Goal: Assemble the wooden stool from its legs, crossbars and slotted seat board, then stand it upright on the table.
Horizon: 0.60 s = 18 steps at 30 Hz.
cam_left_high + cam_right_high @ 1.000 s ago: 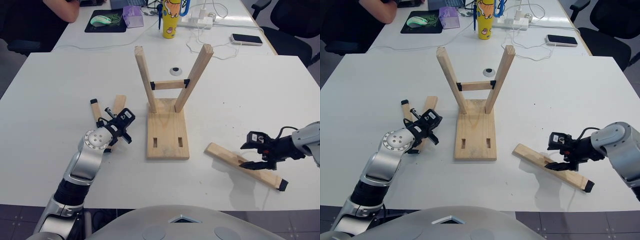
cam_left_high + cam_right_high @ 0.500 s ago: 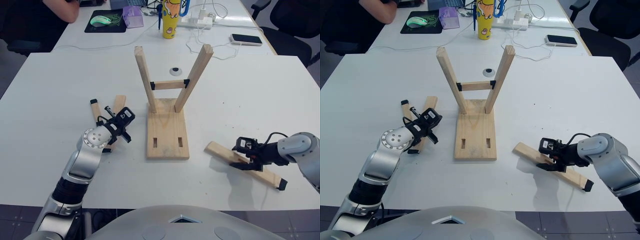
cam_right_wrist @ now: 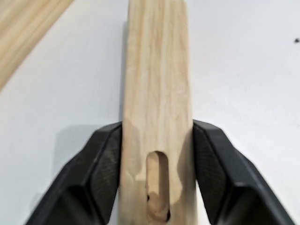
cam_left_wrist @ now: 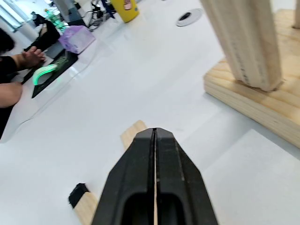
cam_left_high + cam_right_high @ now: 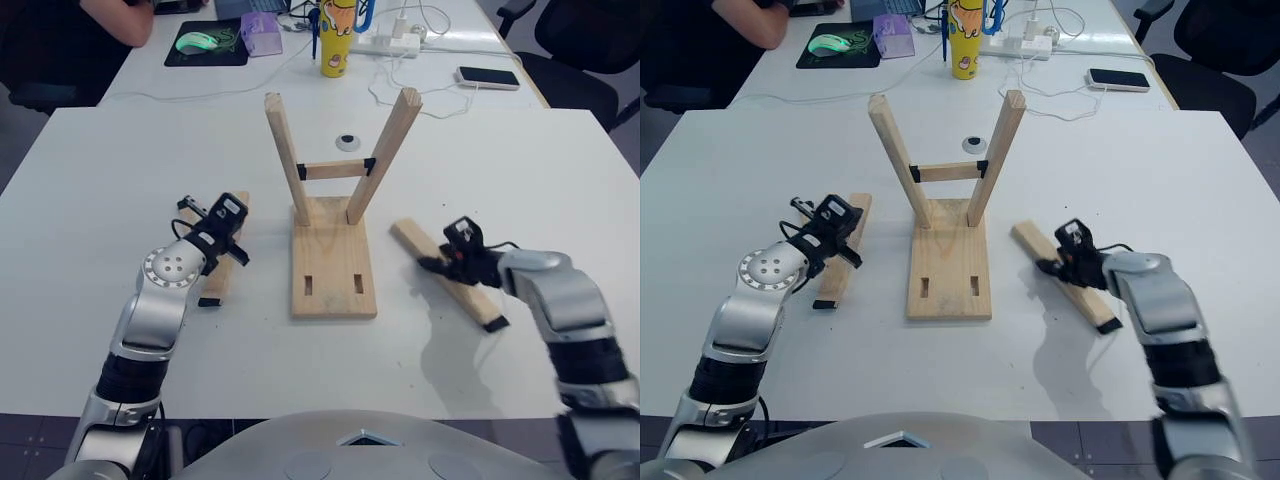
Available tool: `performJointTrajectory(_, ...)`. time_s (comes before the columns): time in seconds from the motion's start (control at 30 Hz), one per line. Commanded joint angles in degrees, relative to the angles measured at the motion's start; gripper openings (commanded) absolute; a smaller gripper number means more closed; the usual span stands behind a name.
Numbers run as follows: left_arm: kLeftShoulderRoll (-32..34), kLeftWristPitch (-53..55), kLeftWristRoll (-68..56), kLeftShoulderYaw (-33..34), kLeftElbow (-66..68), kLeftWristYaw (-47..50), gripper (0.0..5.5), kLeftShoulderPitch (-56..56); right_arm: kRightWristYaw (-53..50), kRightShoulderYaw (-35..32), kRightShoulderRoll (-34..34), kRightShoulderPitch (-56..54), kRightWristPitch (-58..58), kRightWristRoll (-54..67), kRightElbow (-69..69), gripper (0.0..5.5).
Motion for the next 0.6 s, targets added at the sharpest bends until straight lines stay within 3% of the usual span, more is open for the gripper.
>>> performJointTrajectory(0.03, -1.65, 0.42, -0.98, 3.01, 2.83, 3.06, 0.00, -3.16, -11.91, -5.70, 8.78, -8.79, 3.07, -1.26, 9.87, 2.08)
performJointTrajectory(0.1, -2.23, 0.23, -0.66, 3.11, 4.52, 4.60, 0.00, -4.91, -16.93, -9.50, 11.07, -11.07, 2.34, -1.36, 14.30, 2.07)
performJointTrajectory(0.27, -2.14, 0.91, -1.37, 3.58, 5.36, 5.46, 0.00, -5.36, -19.69, -11.25, 10.35, -11.27, 3.46, -1.63, 16.48, 2.07)
performJointTrajectory(0.47, -3.41, 2.85, -5.73, 8.55, 5.15, 6.17, 0.00, -4.77, -18.68, -11.24, 11.45, -9.36, 6.55, 0.44, 9.62, 3.25)
performJointTrajectory(0.6, -4.84, 3.42, -8.90, 11.44, 4.50, 6.70, 0.53, -4.32, -20.13, -11.94, 12.64, -10.07, 8.03, 0.98, 6.43, 3.82)
